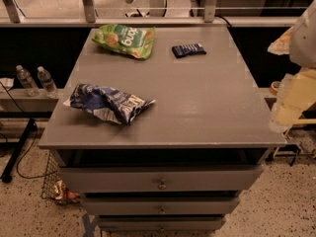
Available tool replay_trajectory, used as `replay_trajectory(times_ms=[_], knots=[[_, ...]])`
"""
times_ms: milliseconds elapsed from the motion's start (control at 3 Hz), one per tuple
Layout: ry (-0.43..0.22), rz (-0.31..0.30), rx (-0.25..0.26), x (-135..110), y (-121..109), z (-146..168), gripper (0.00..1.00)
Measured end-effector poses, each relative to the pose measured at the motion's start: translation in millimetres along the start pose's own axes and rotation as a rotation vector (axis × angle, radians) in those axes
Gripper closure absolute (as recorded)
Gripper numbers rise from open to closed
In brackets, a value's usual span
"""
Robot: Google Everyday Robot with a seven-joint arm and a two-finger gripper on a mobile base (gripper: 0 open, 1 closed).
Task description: Move green rice chip bag near blue chip bag
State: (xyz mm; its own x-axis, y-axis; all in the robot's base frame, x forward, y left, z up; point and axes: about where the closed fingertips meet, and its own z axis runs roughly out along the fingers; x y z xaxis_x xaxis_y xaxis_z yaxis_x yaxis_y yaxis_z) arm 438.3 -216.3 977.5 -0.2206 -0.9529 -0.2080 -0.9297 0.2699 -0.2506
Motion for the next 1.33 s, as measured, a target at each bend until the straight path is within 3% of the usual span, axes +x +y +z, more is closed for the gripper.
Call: replay_trajectory(times_ms=[333, 667, 1000, 1333], knots=[[0.000, 0.000, 0.000, 0.0, 0.0, 0.0, 0.00], [-0.081, 0.002, -0.029, -12.0, -9.1, 13.8, 0.00], [-0.256, -0.033, -0.088, -68.6, -43.3, 42.1, 0.00], [-0.428, -0.062, -0.094, -141.1, -84.5, 61.5, 0.00]])
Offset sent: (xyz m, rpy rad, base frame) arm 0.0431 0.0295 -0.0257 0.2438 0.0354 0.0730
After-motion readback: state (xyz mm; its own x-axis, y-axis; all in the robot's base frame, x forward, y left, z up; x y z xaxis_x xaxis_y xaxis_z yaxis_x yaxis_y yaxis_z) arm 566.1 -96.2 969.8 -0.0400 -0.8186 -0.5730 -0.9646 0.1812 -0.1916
